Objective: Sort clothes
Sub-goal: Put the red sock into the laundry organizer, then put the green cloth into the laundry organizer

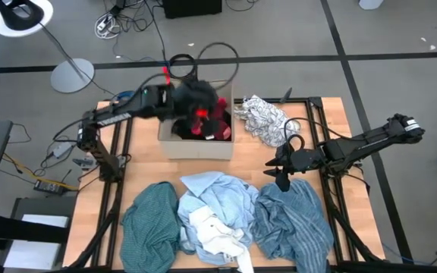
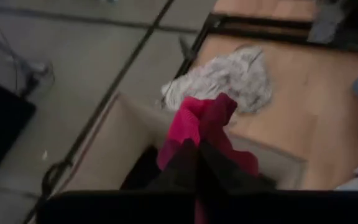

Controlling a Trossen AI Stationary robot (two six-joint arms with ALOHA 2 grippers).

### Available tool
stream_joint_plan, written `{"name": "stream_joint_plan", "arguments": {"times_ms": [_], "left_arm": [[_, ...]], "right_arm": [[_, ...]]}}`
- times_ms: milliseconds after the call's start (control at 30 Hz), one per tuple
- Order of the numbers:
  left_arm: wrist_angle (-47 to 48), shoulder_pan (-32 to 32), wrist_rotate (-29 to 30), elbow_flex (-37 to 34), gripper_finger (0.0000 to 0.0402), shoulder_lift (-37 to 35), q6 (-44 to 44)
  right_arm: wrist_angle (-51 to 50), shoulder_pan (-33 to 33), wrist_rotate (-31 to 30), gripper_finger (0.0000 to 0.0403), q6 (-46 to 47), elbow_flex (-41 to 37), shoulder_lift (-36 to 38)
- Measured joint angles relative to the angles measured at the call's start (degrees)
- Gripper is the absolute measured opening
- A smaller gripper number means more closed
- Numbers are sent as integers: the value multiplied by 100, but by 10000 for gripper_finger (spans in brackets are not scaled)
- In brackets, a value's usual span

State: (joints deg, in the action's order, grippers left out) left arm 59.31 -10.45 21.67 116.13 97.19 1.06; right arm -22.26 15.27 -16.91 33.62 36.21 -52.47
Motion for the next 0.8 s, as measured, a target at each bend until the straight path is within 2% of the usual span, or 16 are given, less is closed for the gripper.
{"name": "stream_joint_plan", "arguments": {"times_ms": [200,433,633,800], "left_arm": [[160,-698,-767,-483,41,-7,367],[241,-907,-1197,-742,80,-7,406],[560,-491,-1519,-754,82,-195,521],[506,309,-1311,-1286,82,-712,748]], "right_arm": [[6,0,1,168,-73,0,0],[-4,0,1,168,-115,0,-2],[-18,0,2,168,-122,0,-2],[-55,0,2,168,-178,2,0]]}}
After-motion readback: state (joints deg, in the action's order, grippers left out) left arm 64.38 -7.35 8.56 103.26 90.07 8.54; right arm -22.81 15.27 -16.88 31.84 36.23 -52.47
